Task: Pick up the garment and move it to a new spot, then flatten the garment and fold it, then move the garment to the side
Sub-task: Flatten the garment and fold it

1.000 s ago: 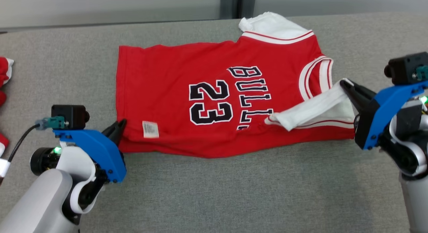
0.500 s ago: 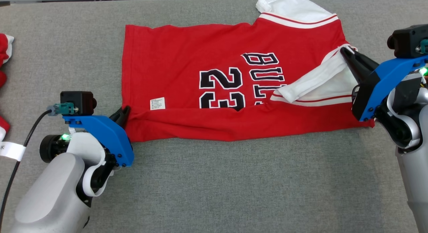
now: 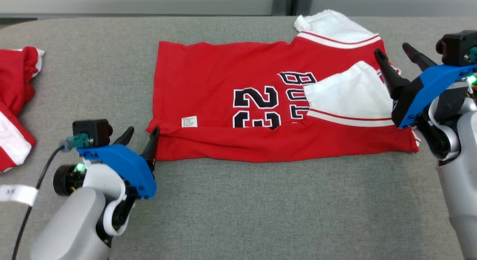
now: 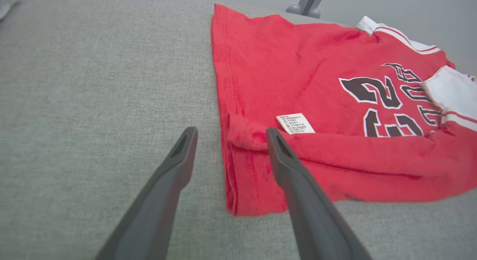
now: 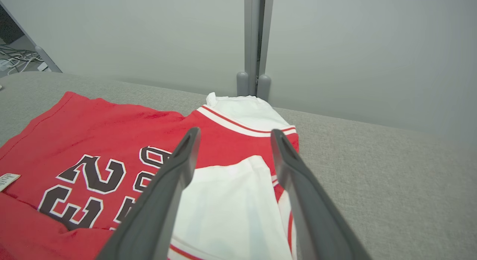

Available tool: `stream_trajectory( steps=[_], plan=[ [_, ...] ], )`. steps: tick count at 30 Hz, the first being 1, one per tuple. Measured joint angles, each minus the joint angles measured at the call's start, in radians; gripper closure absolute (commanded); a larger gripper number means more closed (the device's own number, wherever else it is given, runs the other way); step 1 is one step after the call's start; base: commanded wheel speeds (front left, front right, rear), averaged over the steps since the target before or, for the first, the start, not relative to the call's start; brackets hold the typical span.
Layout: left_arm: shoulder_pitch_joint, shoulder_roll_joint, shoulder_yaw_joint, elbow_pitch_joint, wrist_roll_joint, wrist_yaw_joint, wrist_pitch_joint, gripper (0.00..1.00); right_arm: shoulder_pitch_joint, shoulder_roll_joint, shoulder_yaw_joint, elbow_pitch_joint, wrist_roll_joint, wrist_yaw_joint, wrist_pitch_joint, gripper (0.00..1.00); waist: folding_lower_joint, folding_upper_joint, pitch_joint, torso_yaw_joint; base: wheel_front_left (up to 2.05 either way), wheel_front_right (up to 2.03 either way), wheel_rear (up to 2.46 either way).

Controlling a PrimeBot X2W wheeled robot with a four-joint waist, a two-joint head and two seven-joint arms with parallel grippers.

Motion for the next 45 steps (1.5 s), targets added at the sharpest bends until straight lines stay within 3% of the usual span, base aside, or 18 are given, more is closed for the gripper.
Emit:
stream_trajectory(
  steps=[10, 18, 26, 33, 34, 35, 36, 37, 45],
  plan=[
    [0.115, -0.015, -0.027, -0.033, 0.029, 0.057, -0.054, 0.0, 0.171, 0.019, -0.179, -0.028, -0.107, 0.0, 0.113, 0.0, -0.0002, 0.0, -0.075, -0.006, 0.0, 0.0, 0.0],
    [0.094, -0.049, -0.047, 0.081, 0.084, 0.118, -0.095, 0.0, 0.27, 0.18, -0.314, -0.049, -0.196, 0.0, 0.075, 0.0, -0.0002, 0.0, -0.054, -0.037, 0.0, 0.0, 0.0],
    [0.044, -0.086, -0.065, 0.186, 0.096, 0.111, -0.117, 0.0, 0.259, 0.23, -0.367, 0.05, -0.269, 0.0, 0.05, 0.0, -0.0001, 0.0, -0.019, -0.043, 0.0, 0.0, 0.0],
    [0.001, -0.119, -0.077, 0.253, 0.076, 0.073, -0.088, 0.0, 0.243, 0.237, -0.388, 0.102, -0.303, 0.0, 0.079, 0.0, -0.0001, 0.0, -0.009, -0.033, 0.0, 0.0, 0.0],
    [-0.005, -0.121, -0.079, 0.262, 0.071, 0.065, -0.081, 0.1, 0.241, 0.237, -0.386, 0.106, -0.302, 0.0, 0.084, 0.42, -0.0002, 0.0, -0.008, -0.032, 0.0, 0.0, 0.0],
    [-0.009, -0.123, -0.079, 0.268, 0.066, 0.055, -0.08, 0.44, 0.24, 0.236, -0.383, 0.106, -0.3, 0.0, 0.084, 0.72, -0.0002, 0.0, -0.007, -0.032, 0.0, 0.0, 0.0],
    [-0.011, -0.124, -0.077, 0.275, 0.06, 0.045, -0.08, 0.71, 0.24, 0.236, -0.379, 0.106, -0.295, 0.0, 0.083, 1.0, -0.0002, 0.0, -0.006, -0.033, 0.0, 0.0, 0.0],
    [-0.015, -0.125, -0.076, 0.281, 0.053, 0.034, -0.08, 1.0, 0.239, 0.237, -0.373, 0.107, -0.293, 0.0, 0.082, 1.0, -0.0002, 0.0, -0.006, -0.033, 0.0, 0.0, 0.0],
    [0.0, -0.135, -0.045, 0.288, 0.015, -0.007, -0.14, 1.0, 0.261, 0.242, -0.366, 0.048, -0.244, 0.0, 0.057, 1.0, 0.0002, 0.0, -0.034, -0.029, 0.0, 0.0, 0.0]
  ],
)
